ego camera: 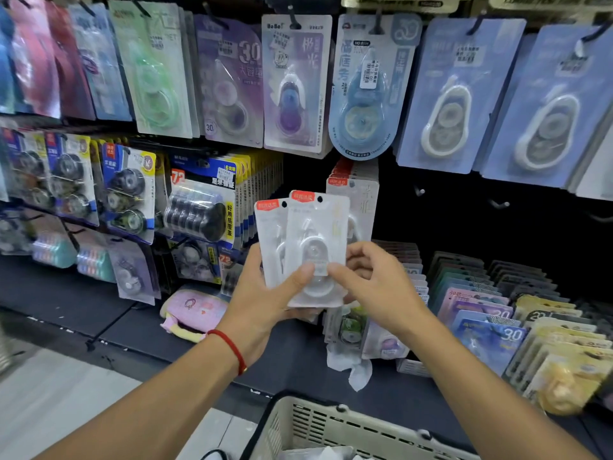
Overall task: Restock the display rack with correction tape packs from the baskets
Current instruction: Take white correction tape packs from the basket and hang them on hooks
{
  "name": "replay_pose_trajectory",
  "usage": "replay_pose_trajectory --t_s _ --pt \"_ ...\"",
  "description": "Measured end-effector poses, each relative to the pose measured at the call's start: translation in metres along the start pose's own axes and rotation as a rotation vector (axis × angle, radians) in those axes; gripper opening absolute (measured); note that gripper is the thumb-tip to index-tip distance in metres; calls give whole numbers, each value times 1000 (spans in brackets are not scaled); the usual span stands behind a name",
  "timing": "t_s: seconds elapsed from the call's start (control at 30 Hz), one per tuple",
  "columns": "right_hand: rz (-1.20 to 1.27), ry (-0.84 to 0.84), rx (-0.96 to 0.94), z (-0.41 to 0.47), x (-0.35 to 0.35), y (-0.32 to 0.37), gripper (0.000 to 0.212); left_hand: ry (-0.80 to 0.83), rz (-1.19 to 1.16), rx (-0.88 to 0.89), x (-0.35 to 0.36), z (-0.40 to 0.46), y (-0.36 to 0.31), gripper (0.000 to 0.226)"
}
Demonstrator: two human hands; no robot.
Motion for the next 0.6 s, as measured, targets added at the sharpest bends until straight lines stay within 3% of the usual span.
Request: replay_pose_trajectory --t_s 0.13,0.27,0.47,0.6 --pt "91 -108 -1 2 -13 -2 21 -54 -3 -12 -7 2 0 38" --pt "107 -182 -7 2 -20 3 17 -90 -23 -9 -10 4 0 38" --pt "171 -206 -31 -3 -19 12 41 -114 -2 36 -13 4 -3 39" --pt "174 -242 -61 -4 -18 15 30 -130 1 52 -14 5 -5 44"
Point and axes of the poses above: each hand's wrist, its own z-axis towards the middle knuckle, its own x-axis out of the palm, y = z × x, the point moved 5 cm from there along z, towards the middle knuckle, and after that the axes turned 2 degrees about x, right-handed, at the moved point
